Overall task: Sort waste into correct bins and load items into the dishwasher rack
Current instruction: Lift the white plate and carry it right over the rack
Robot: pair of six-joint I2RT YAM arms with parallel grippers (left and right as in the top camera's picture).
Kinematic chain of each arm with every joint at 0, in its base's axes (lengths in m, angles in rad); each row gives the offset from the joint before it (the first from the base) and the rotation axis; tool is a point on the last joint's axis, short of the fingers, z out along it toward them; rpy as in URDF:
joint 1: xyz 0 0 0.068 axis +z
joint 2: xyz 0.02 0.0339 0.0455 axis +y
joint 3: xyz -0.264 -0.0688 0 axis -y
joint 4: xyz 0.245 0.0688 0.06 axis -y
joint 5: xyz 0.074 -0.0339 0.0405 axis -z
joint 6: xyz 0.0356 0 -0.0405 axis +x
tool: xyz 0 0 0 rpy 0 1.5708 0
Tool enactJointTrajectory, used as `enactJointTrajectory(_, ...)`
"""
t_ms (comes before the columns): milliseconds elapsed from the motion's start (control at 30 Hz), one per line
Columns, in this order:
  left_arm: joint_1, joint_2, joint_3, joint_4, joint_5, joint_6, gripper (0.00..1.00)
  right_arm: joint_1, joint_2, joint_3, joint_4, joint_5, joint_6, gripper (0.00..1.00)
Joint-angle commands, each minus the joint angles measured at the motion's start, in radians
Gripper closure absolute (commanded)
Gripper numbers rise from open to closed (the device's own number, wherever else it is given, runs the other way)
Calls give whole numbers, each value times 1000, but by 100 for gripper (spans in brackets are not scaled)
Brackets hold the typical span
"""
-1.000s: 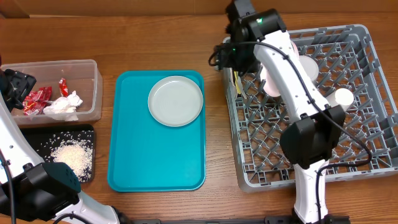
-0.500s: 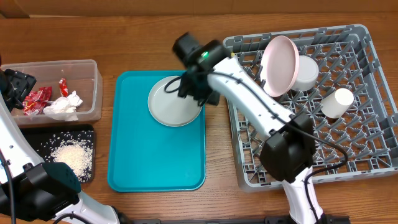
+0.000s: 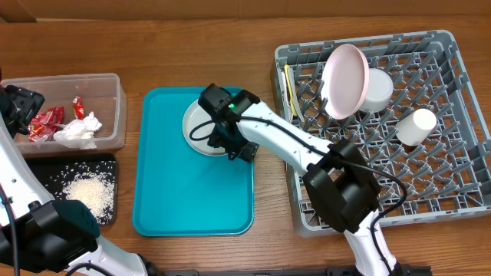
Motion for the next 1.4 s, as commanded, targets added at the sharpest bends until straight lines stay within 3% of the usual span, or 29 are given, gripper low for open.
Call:
enactJointTrajectory(0,-4,-19,11,-2,-18,-21,0,-2,14,-29,30,6,43,28)
enactJointTrajectory(333,-4,-19,11,-2,-18,-21,0,-2,16,-111,147,19,43,50)
enactJointTrajectory(433,-4,-19,11,-2,-18,-21,0,-2,16,-124,152,25,42,63)
enactJointTrajectory(533,-4,-19,11,-2,-18,-21,0,-2,15,-119,152,38,6,91)
enactJointTrajectory(567,-4,-19,11,-2,-18,-21,0,-2,15,-115,151,42,-11,96)
enactJointTrajectory(867,-4,-19,11,-2,-18,-21,0,-47,-72,-33,101,43,-177,96)
enactJointTrajectory(1100,-4,-19,11,-2,-18,-21,0,-163,-283,63,4,47,-388,96)
enactJointTrajectory(1367,-4,-19,11,-2,-18,-21,0,-332,-560,85,-261,338,-463,96)
